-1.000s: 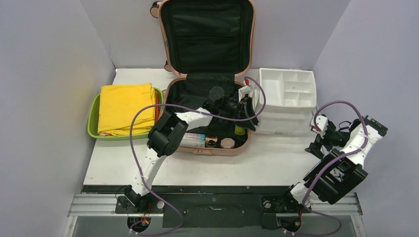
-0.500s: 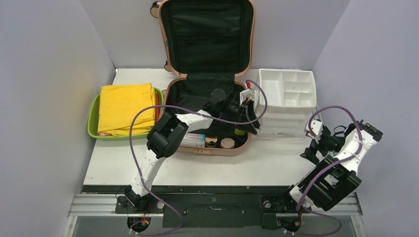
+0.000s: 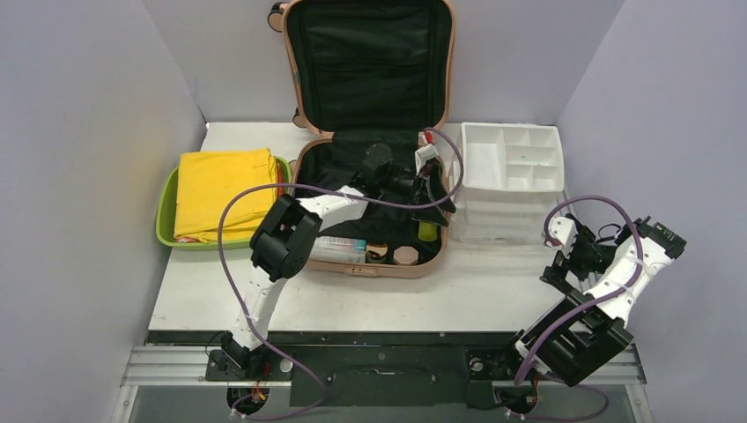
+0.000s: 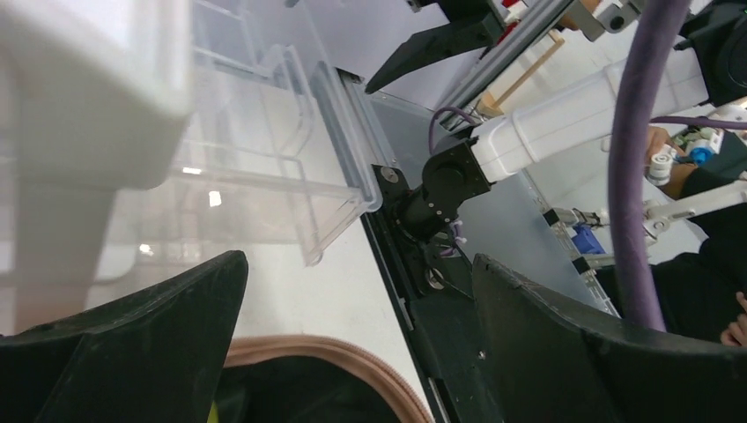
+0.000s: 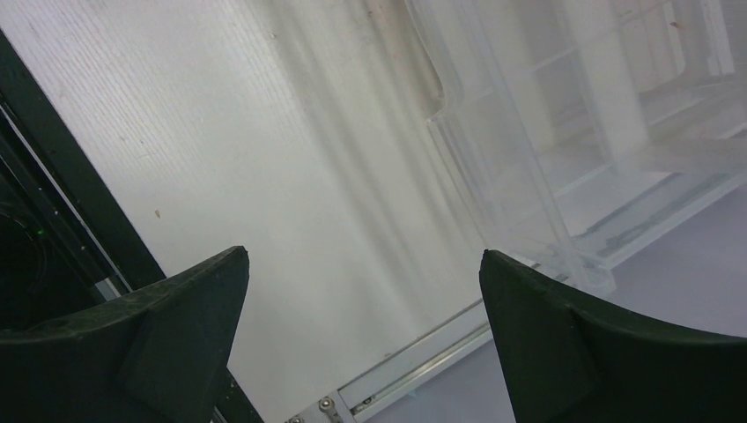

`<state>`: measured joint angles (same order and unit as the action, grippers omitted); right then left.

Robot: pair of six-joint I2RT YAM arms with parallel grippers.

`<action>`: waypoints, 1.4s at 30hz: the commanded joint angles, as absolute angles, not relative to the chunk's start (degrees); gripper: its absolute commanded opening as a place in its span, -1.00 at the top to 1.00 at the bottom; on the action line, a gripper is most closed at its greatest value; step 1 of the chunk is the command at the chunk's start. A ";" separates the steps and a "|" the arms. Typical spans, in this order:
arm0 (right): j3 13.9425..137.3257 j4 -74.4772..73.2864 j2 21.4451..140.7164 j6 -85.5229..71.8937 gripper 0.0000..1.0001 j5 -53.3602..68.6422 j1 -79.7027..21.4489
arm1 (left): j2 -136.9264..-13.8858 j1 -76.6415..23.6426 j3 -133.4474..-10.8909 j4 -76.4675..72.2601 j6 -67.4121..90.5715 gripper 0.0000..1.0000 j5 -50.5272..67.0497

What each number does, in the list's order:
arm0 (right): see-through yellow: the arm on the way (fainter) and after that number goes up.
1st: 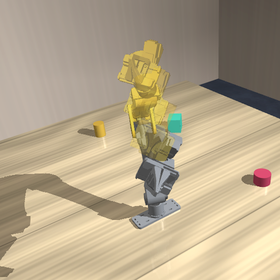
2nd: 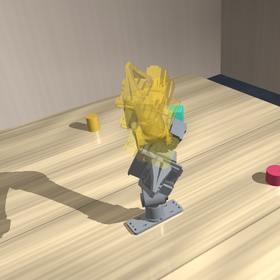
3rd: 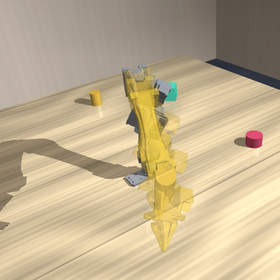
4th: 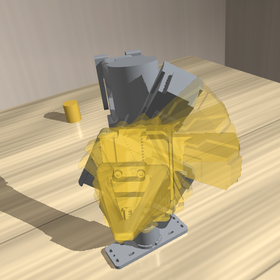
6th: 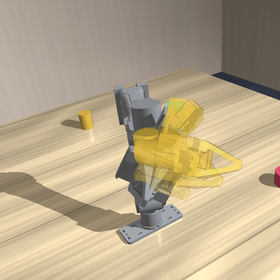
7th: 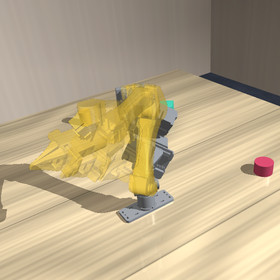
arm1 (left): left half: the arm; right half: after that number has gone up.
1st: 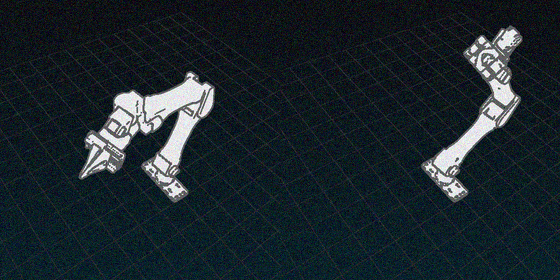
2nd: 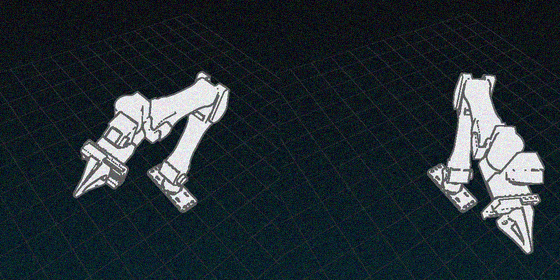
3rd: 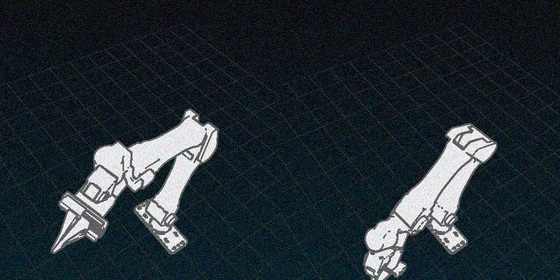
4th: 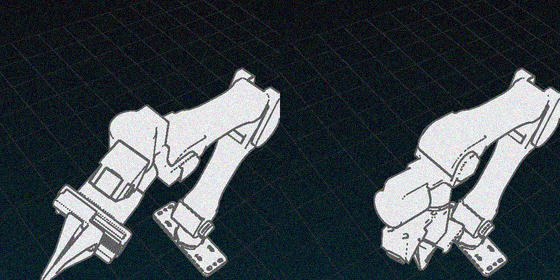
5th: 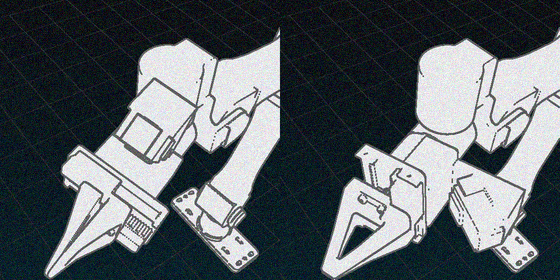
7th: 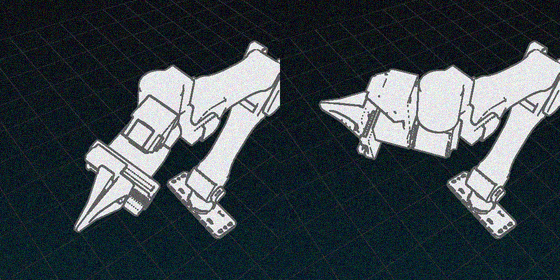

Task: Open, take out, and arrange the luggage
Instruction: Open the drawer in the storage box, then adjust the storage box in the drawer.

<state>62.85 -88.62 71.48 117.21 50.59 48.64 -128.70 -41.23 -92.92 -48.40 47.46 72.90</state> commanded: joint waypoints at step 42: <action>83.24 -86.76 78.54 88.90 -0.62 25.16 5.21 | -85.25 -16.37 -72.13 22.76 -7.34 -0.93 40.10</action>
<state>86.96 -87.83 79.40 87.02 25.28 5.52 -89.52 -17.10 -72.73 24.64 -6.72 38.20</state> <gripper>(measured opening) 0.822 0.965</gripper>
